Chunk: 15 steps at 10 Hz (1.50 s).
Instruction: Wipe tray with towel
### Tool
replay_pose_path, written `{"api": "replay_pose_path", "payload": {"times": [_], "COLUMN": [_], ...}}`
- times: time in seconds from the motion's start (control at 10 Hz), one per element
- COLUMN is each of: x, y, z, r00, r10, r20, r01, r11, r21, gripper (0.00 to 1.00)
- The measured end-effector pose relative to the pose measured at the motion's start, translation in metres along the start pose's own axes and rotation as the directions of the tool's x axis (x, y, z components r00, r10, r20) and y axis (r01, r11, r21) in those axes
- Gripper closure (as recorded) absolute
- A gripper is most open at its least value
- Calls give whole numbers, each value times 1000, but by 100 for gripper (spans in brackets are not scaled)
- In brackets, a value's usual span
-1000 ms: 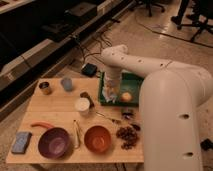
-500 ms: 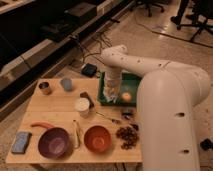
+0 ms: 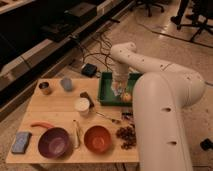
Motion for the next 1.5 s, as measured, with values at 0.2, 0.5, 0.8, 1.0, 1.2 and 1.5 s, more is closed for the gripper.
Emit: {"api": "replay_pose_path", "payload": {"times": [0.2, 0.5, 0.8, 1.0, 1.2, 1.5], "x": [-8, -21, -40, -53, -63, -72], "y": [-7, -5, -6, -7, -16, -32], "z": [5, 12, 15, 18, 22, 24], "r00": [1000, 999, 997, 996, 994, 993], "r10": [5, -14, -41, -59, -68, -62], "r20": [10, 35, 60, 68, 80, 99], "r01": [-5, 15, 43, 62, 72, 66], "r11": [1000, 999, 998, 997, 997, 997], "r21": [-17, -35, -35, -38, -37, -36], "gripper": [100, 100, 100, 100, 100, 100]}}
